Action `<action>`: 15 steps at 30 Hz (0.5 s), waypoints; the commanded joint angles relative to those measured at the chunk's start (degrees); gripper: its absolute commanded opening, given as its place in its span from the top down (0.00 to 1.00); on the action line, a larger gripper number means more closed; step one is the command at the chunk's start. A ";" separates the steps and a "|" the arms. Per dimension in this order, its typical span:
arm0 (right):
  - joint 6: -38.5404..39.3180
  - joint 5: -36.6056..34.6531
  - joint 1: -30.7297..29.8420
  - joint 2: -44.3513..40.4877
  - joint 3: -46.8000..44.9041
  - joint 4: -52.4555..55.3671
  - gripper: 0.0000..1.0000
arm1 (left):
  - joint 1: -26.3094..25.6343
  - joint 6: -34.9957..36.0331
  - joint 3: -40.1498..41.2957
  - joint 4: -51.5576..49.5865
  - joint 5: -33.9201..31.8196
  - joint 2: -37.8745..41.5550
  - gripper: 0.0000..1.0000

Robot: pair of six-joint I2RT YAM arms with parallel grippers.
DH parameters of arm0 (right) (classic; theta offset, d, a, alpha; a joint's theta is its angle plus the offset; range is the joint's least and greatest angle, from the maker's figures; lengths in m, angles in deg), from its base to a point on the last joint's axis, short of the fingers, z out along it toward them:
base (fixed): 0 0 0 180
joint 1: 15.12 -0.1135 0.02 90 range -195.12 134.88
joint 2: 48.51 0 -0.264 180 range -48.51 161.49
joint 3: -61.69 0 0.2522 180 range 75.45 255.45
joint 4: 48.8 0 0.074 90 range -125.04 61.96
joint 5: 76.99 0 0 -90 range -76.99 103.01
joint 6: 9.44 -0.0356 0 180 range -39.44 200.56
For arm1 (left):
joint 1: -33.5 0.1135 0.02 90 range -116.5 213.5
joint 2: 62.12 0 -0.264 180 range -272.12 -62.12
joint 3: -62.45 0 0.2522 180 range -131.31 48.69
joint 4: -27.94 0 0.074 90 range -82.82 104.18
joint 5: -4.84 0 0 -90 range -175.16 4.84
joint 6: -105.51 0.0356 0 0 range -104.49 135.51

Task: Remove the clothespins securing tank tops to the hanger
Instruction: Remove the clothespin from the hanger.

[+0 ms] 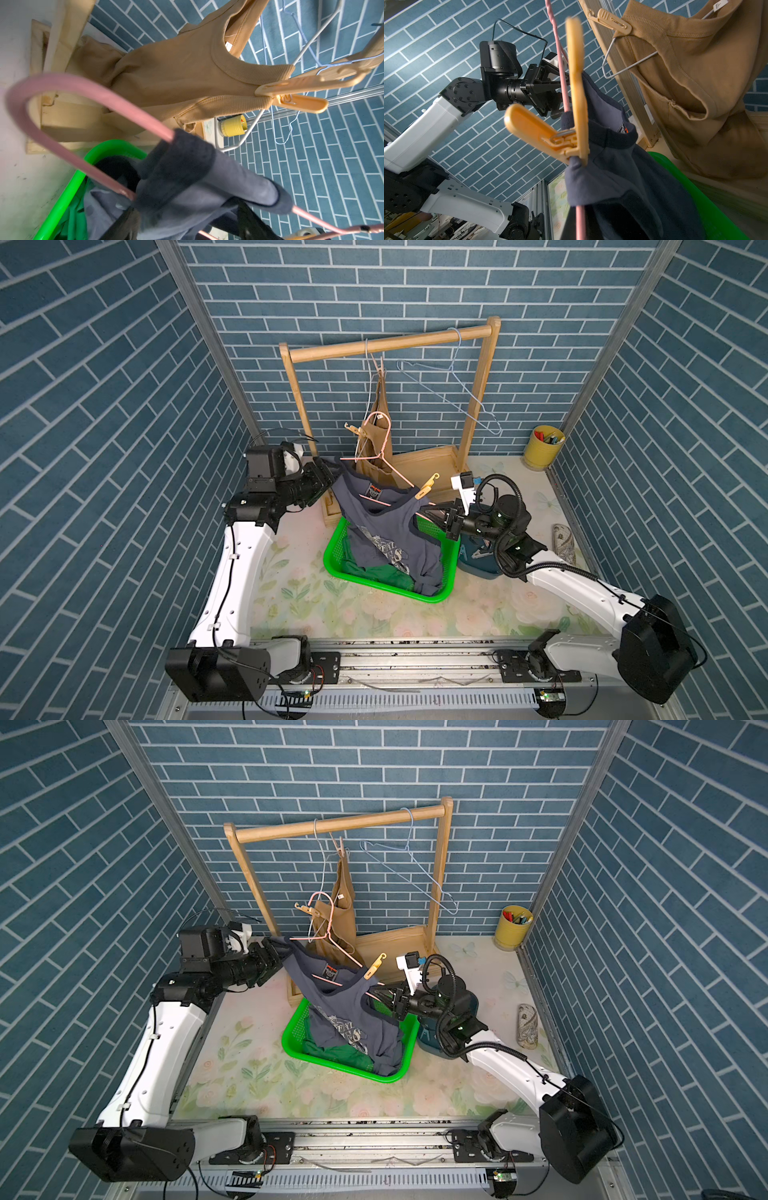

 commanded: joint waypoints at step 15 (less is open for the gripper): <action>-0.84 -0.66 -0.80 -2.44 -2.36 -7.01 1.00 | 0.17 2.30 -10.12 -14.73 -5.83 1.67 0.12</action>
